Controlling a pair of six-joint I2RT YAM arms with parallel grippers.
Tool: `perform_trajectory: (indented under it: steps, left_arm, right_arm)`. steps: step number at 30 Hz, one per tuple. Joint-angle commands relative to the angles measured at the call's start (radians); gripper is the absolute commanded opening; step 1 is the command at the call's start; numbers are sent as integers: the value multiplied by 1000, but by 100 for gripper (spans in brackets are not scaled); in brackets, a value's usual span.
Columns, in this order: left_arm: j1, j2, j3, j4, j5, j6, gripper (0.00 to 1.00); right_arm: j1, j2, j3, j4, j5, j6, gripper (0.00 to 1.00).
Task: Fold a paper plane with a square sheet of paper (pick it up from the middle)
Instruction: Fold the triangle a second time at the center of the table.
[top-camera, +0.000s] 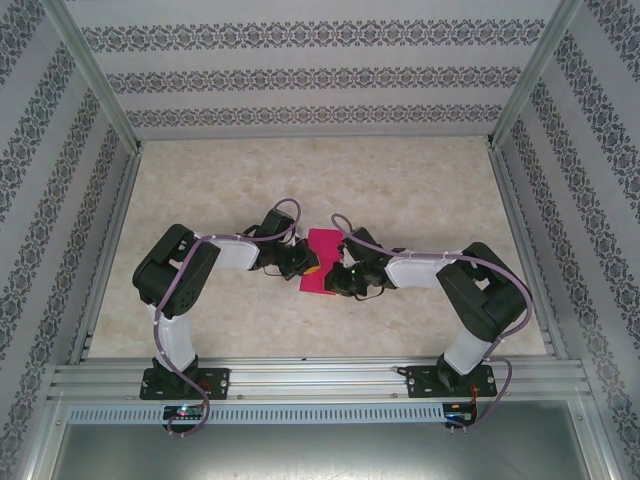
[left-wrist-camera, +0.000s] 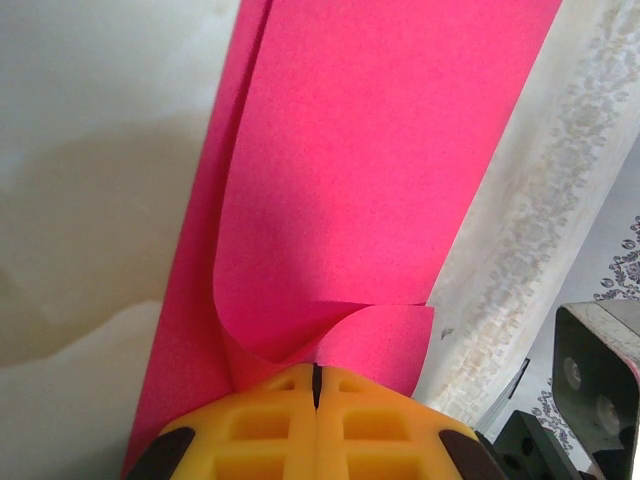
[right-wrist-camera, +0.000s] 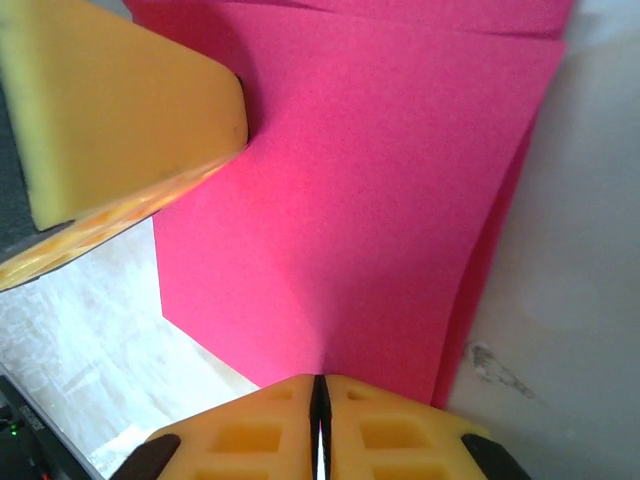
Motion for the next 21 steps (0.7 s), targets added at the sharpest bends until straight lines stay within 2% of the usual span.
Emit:
perform_trajectory:
  steps: [1,6,11,21]
  left_arm:
    - [8,29,-5,-80,-37,18,2]
    - [10,30,-6,-81,-37,18,2]
    - [10,32,-4,-80,-37,17,2]
    - [9,35,-7,-68,-32,15,2]
  right_arm:
    - [-23,-6,-60,-11,2,40,13]
    - [-43,9,-149,137,-48,142,13]
    - [-19,-25,-133,54,-18,128,12]
    - [-24,-80,-230,82,-27,194,10]
